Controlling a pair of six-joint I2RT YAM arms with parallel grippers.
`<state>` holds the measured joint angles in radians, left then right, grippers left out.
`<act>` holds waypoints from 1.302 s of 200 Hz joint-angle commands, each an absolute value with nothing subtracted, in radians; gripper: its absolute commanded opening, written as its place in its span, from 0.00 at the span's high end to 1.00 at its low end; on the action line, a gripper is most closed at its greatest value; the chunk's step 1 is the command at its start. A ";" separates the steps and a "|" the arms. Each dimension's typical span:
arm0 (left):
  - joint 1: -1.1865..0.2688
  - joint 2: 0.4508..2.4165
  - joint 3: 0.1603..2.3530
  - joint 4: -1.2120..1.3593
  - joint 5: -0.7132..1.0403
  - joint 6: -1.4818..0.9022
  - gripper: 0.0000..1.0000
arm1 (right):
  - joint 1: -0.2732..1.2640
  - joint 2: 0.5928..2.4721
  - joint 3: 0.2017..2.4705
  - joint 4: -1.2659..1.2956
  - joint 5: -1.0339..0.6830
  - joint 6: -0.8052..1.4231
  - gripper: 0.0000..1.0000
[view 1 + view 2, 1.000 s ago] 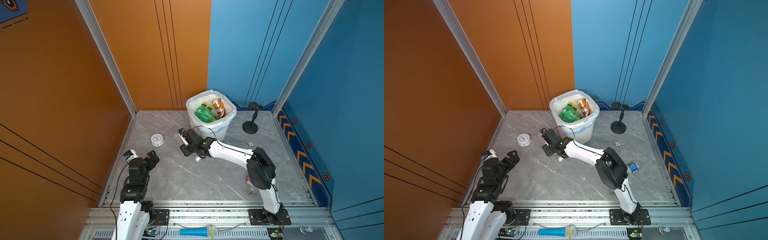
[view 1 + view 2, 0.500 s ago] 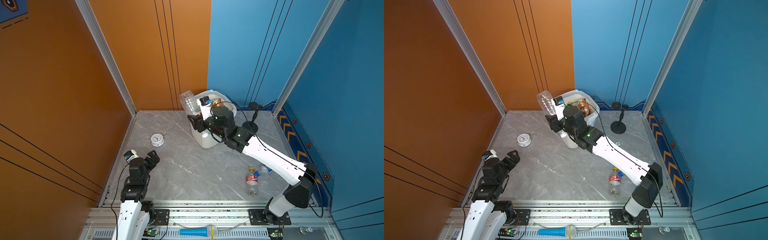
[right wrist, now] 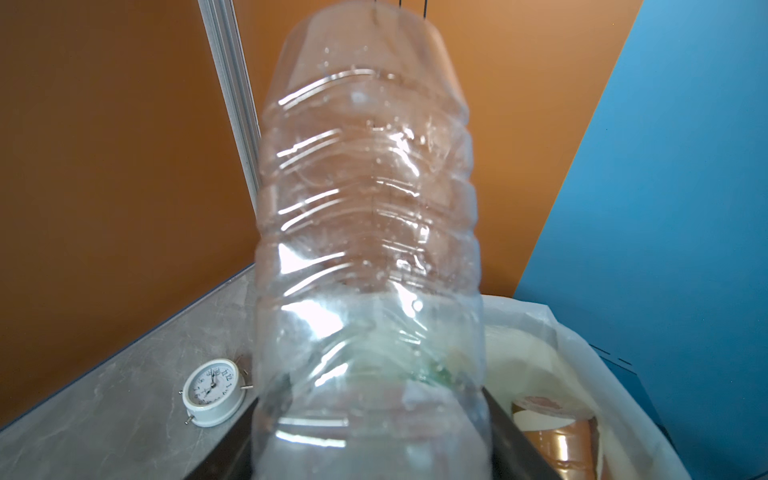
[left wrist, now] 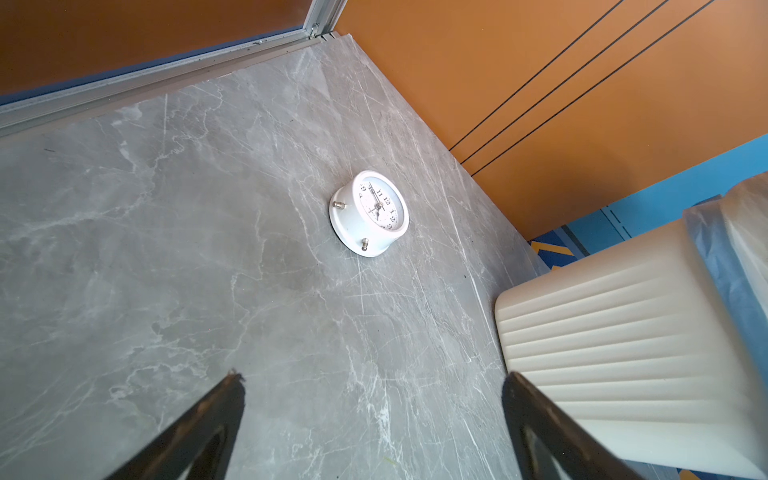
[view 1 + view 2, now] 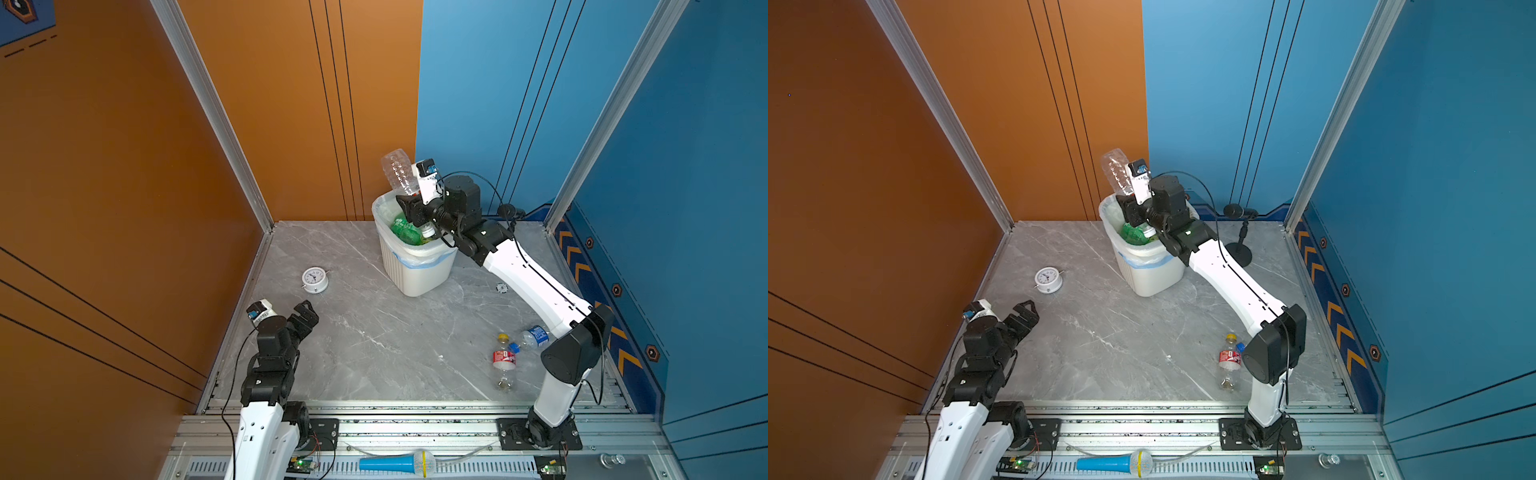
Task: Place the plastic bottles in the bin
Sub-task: 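Lift the clear bottle with the right gripper over the bin, then open the right gripper to drop the clear bottle into the bin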
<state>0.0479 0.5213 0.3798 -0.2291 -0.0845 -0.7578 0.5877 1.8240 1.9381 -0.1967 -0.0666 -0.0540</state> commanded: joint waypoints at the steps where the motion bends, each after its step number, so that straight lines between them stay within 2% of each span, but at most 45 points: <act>1: 0.057 0.537 0.392 -0.209 -0.064 -0.762 0.02 | 0.561 1.850 2.011 -0.276 -0.164 -0.166 0.38; 51: 0.058 0.566 0.404 -0.199 -0.054 -0.764 0.02 | 0.532 1.925 2.109 -0.424 -0.194 -0.292 0.38; 64: 0.058 0.569 0.403 -0.199 -0.054 -0.767 0.02 | 0.529 1.939 2.118 -0.442 -0.179 -0.308 0.35; 72: 0.058 0.571 0.403 -0.198 -0.052 -0.769 0.02 | 0.526 1.945 2.117 -0.446 -0.163 -0.319 0.30; 96: 0.057 0.578 0.405 -0.198 -0.042 -0.772 0.02 | 0.522 1.942 2.118 -0.460 -0.063 -0.336 0.03; 116: 0.057 0.588 0.410 -0.173 -0.033 -0.771 0.02 | 0.506 1.897 2.088 -0.430 -0.021 -0.271 0.00; 154: 0.045 0.646 0.411 -0.114 0.005 -0.783 0.02 | 0.505 1.649 1.807 -0.206 0.036 -0.100 0.00; 195: -0.031 0.730 0.440 -0.082 0.006 -0.789 0.02 | 0.491 1.301 1.307 -0.002 0.039 0.095 0.00; 226: -0.196 0.787 0.470 -0.053 -0.081 -0.792 0.02 | 0.463 1.110 1.034 -0.038 0.136 0.238 0.00; 260: -0.434 0.915 0.522 -0.016 -0.186 -0.827 0.02 | 0.360 0.988 0.915 -0.215 0.176 0.386 0.00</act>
